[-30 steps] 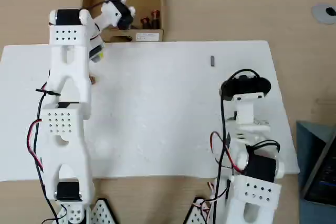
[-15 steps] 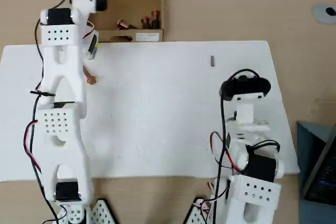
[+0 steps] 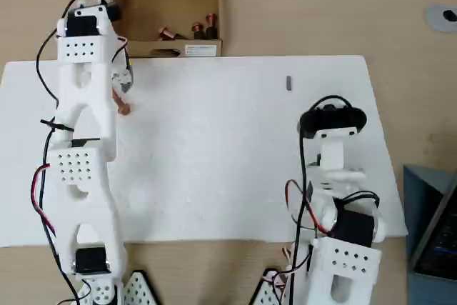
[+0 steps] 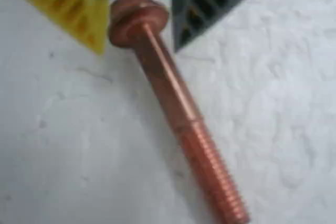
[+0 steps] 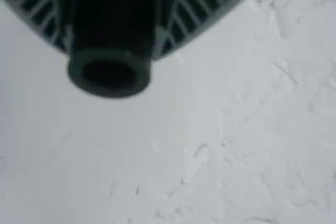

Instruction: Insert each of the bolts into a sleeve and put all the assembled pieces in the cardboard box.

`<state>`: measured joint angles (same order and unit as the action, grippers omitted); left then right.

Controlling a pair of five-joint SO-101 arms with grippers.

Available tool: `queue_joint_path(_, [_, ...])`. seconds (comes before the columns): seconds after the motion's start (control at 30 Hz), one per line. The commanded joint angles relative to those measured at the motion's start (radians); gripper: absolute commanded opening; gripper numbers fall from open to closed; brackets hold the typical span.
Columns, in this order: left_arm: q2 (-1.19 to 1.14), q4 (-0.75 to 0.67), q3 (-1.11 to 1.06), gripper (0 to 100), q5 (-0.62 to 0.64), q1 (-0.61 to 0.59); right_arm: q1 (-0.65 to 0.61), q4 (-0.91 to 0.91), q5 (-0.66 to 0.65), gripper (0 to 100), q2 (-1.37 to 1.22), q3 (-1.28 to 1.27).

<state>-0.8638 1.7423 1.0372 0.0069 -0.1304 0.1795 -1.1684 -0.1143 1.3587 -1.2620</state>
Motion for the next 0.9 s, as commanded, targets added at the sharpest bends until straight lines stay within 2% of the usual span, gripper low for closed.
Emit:
queue_joint_path(0.0, [0.016, 0.011, -0.008, 12, 0.057, 0.009, 0.001, 0.018, -0.002, 1.0, 0.012, 0.008])
queue_joint_path(0.5, [0.016, 0.011, -0.048, 12, 0.038, -0.063, -0.001, 0.02, -0.002, 1.0, 0.012, 0.01])
queue_joint_path(0.87, [0.015, -0.037, -0.072, 12, 0.02, -0.058, -0.005, 0.02, -0.002, 1.0, 0.012, 0.012])
